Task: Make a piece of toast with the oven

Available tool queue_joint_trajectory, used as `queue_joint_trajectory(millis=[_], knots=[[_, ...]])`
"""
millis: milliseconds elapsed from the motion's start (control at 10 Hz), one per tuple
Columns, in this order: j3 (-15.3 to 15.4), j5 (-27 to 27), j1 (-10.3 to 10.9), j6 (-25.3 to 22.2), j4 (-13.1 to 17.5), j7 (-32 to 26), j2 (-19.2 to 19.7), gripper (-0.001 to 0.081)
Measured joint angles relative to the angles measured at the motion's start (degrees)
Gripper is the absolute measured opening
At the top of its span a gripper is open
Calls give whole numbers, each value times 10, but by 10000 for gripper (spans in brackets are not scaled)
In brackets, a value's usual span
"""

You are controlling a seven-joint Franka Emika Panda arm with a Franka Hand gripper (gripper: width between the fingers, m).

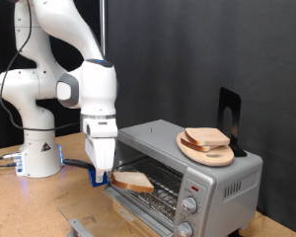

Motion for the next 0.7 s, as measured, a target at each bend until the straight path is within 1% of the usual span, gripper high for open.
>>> queue_joint_trajectory(millis=[100, 300, 400, 500, 700], knots=[[-3, 13, 0, 2, -3, -19, -4, 391], [-12, 77, 1, 2, -14, -97, -24, 391], [-17, 97, 1, 1, -20, -121, -36, 391], [-20, 110, 1, 0, -25, -134, -47, 391], [-21, 122, 1, -16, -30, -137, -61, 391]])
